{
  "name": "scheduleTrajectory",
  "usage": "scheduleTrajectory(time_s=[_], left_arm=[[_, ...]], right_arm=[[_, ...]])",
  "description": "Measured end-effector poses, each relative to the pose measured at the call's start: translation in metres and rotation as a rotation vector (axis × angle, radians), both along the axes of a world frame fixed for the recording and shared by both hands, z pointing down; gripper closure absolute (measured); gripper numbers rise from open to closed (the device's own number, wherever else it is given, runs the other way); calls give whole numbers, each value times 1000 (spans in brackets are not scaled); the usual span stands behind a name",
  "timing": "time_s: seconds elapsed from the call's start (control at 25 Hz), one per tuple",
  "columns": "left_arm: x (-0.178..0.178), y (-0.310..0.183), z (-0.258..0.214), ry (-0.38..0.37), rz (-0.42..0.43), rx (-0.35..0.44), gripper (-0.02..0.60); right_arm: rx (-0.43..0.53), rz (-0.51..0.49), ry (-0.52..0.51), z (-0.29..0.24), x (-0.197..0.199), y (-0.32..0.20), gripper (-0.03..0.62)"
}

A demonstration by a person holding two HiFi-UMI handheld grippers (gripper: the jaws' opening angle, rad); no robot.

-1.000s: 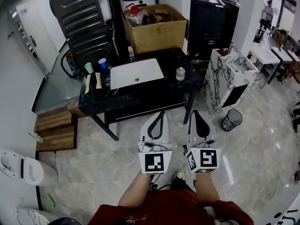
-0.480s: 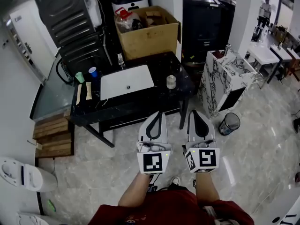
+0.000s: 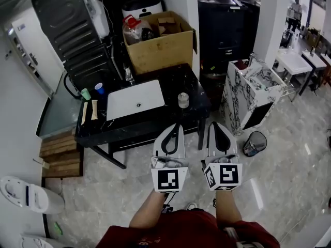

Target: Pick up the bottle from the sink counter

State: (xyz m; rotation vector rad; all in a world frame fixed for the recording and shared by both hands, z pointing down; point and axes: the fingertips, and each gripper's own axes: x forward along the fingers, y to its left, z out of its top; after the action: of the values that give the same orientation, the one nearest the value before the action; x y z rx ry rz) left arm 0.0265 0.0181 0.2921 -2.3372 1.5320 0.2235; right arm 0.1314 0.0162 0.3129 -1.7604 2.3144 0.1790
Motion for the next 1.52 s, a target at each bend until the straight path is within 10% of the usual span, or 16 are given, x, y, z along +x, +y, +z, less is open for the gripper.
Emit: scheduleTrajectory(time_s=[1.0,1.52], left_arm=[[47,-55,21,32,-18,-59,578],[16,-122,22,67,18,-46,578]], right_arm=[[-30,-50,-2,22,40,-46,594],[-16,-13,38,17,7,-110,594]])
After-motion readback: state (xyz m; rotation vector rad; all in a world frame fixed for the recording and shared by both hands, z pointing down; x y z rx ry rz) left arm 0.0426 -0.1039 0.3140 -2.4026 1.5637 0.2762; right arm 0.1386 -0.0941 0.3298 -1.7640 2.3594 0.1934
